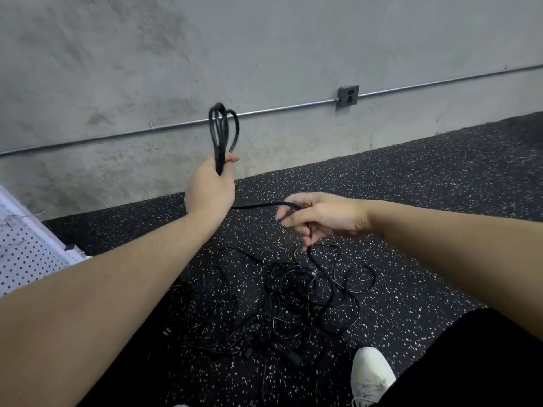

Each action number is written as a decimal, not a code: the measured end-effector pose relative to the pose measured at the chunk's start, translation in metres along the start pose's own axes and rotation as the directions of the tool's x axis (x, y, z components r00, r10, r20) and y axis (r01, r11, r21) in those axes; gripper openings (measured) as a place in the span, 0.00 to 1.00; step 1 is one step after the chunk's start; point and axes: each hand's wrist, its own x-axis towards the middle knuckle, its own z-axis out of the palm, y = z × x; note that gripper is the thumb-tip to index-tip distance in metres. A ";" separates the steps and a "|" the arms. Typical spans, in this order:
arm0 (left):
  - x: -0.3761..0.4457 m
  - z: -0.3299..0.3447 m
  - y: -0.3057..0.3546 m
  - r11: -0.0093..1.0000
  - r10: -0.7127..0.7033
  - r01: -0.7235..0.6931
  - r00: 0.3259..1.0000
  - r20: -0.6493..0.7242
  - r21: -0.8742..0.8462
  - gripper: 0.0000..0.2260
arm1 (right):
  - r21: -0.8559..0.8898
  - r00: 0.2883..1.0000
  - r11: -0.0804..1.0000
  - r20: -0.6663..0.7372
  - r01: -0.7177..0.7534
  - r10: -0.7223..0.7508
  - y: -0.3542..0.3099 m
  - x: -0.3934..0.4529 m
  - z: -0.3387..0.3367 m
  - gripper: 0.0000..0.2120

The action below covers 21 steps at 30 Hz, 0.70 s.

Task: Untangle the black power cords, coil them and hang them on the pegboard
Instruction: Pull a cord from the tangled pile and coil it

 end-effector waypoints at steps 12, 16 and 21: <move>-0.018 0.010 0.018 0.984 -0.111 0.170 0.822 0.559 -0.055 0.35 | 0.080 0.799 0.955 -0.570 0.285 -0.191 -0.034 0.000 -0.004 0.21; -0.012 0.011 0.014 0.998 -0.062 0.061 0.817 0.573 0.022 0.19 | 0.219 0.855 0.934 -0.500 0.281 -0.140 -0.033 0.005 -0.007 0.12; -0.019 0.013 0.010 0.985 -0.061 -0.053 0.785 0.617 0.166 0.05 | -0.354 0.733 0.911 -0.559 0.212 -0.387 -0.032 0.005 0.001 0.10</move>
